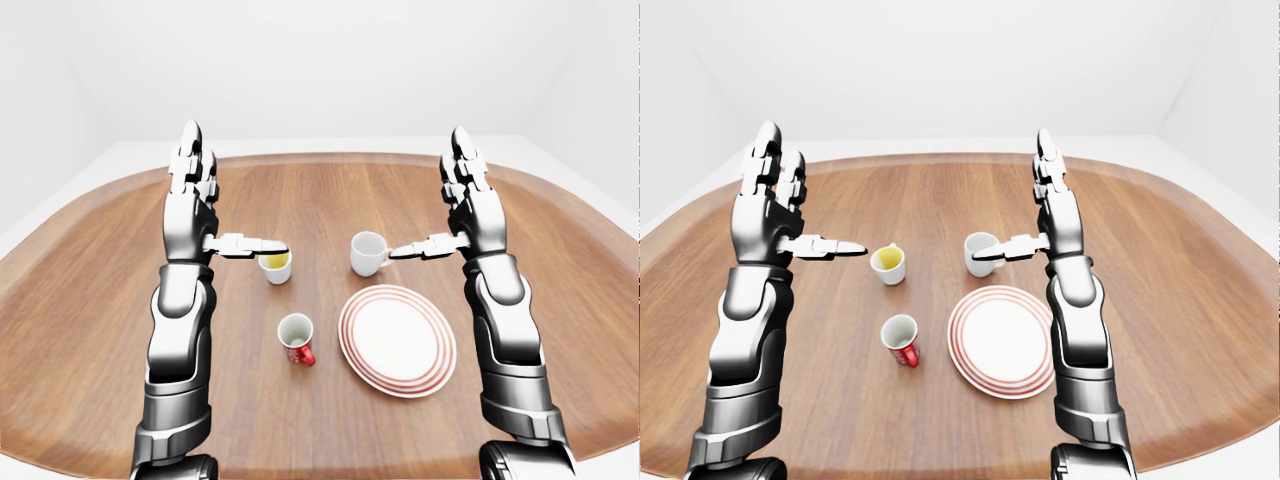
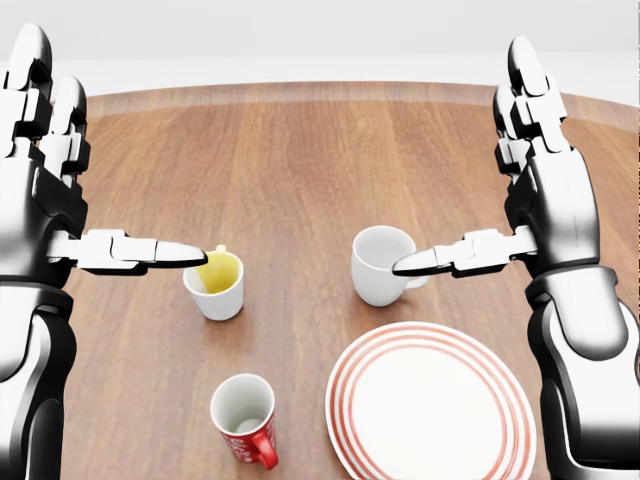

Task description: Pick up the red mug and put it on the plate

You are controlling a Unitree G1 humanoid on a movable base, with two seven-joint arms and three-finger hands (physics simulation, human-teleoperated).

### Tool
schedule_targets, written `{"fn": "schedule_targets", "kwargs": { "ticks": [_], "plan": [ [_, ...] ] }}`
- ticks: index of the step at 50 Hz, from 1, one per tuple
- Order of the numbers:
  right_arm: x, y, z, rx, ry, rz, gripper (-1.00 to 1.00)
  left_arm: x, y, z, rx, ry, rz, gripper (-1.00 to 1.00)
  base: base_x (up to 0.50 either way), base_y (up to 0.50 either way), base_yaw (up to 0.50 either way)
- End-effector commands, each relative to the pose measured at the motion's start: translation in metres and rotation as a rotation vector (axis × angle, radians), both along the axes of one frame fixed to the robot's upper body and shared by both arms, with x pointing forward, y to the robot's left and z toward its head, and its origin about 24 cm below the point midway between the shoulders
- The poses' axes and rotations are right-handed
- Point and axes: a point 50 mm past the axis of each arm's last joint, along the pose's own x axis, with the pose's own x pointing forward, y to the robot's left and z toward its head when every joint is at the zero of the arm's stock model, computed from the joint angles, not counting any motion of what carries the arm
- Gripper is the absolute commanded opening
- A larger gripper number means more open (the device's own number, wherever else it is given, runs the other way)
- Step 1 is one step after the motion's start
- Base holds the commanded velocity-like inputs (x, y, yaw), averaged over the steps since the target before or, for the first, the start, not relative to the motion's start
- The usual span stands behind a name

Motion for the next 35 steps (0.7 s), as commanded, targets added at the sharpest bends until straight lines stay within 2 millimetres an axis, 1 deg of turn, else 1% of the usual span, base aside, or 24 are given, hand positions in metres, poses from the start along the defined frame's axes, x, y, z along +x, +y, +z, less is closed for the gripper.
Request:
{"fn": "schedule_targets", "kwargs": {
  "ticks": [1, 28, 32, 35],
  "plan": [
    [-0.0006, 0.0005, 0.0011, -0.004, -0.005, 0.002, 1.00, -0.0016, -0.0004, 0.0019, 0.003, -0.011, -0.001, 1.00, 0.29, 0.00, 0.00],
    [0.0012, 0.0020, 0.0003, -0.022, 0.003, 0.008, 1.00, -0.0053, 0.0005, 0.0038, 0.003, -0.024, -0.001, 1.00, 0.29, 0.00, 0.00],
    [0.0015, 0.0049, -0.0008, -0.051, 0.011, 0.028, 1.00, -0.0050, 0.0014, 0.0023, 0.004, -0.018, 0.002, 1.00, 0.28, 0.00, 0.00],
    [0.0034, 0.0080, -0.0028, -0.107, 0.027, 0.039, 1.00, -0.0058, 0.0030, 0.0029, 0.003, -0.021, 0.005, 1.00, 0.00, 0.00, 0.00]
  ]
}}
